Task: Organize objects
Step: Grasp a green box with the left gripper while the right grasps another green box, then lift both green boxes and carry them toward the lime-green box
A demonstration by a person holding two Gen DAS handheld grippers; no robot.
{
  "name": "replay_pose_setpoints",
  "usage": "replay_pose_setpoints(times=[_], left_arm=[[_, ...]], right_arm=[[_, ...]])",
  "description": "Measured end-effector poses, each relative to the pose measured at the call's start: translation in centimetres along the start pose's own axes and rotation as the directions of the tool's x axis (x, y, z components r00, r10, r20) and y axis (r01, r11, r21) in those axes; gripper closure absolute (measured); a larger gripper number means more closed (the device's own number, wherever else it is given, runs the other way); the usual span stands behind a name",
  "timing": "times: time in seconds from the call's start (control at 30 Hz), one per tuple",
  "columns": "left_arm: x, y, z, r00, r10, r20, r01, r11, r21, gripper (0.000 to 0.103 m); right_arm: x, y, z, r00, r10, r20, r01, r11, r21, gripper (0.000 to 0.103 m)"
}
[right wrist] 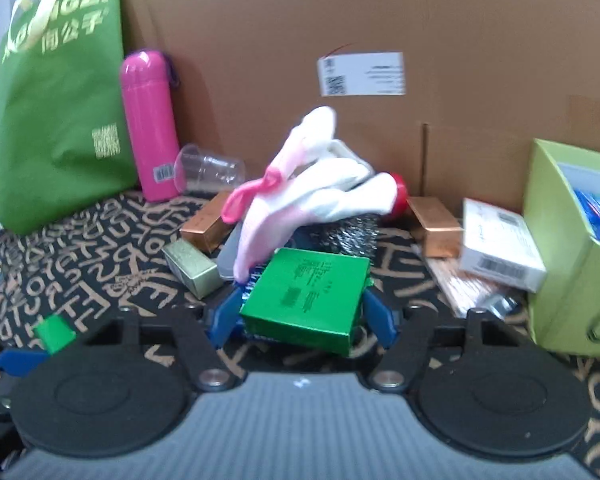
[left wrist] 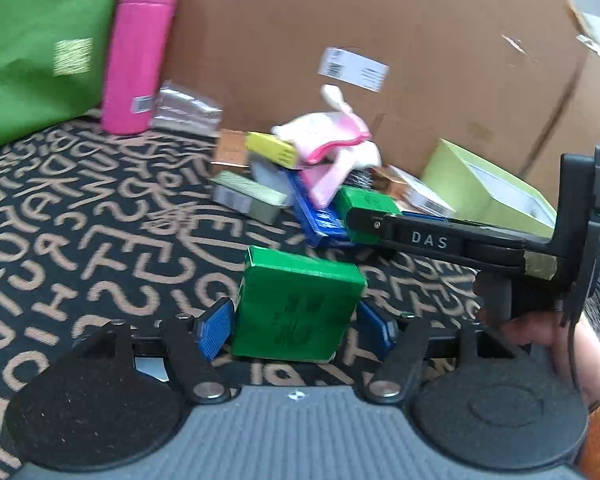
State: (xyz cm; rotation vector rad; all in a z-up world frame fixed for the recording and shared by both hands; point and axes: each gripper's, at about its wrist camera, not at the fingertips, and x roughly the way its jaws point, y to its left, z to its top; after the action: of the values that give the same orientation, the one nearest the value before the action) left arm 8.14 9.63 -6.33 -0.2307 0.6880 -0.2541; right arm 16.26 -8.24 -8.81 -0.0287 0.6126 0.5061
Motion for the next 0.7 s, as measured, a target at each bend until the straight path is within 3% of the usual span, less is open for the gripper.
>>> replay_pose_setpoints(times=[0.17, 0.2, 0.3, 0.4, 0.57, 0.7], left_arm=[[0.9, -2.1, -1.7, 0.992, -0.085, -0.096, 0.094, 0.991, 0.100, 0.043], [0.6, -2.6, -2.3, 0.994, -0.080, -0.079, 0.090, 0.988, 0.128, 0.042], [-0.2, -4.1, -3.6, 0.996, -0.053, -0.070, 0.067, 0.975, 0.211, 0.033], [-0.7, -4.5, -3.6, 0.995, -0.060, -0.076, 0.073, 0.978, 0.194, 0.023], [0.5, -4.9, -2.1, 0.997, 0.078, 0.004, -0.078, 0.987, 0.138, 0.017], [3.5, -5.0, -0.7, 0.985, 0.171, -0.008, -0.169, 0.982, 0.085, 0.015]], right_arm=[[-4.9, -1.2, -3.2, 0.999, -0.019, -0.034, 0.017, 0.998, -0.063, 0.037], [-6.0, -1.6, -4.1, 0.999, -0.026, -0.047, 0.023, 0.997, -0.073, 0.037], [-9.2, -2.7, -6.3, 0.994, -0.080, -0.074, 0.073, 0.993, -0.090, 0.037], [-11.6, -3.7, -7.4, 0.992, -0.093, -0.080, 0.089, 0.994, -0.059, 0.037], [-13.1, -3.9, -7.9, 0.991, -0.126, -0.048, 0.124, 0.992, -0.032, 0.027], [-13.4, -3.4, -8.2, 0.989, -0.141, -0.038, 0.140, 0.990, -0.024, 0.019]])
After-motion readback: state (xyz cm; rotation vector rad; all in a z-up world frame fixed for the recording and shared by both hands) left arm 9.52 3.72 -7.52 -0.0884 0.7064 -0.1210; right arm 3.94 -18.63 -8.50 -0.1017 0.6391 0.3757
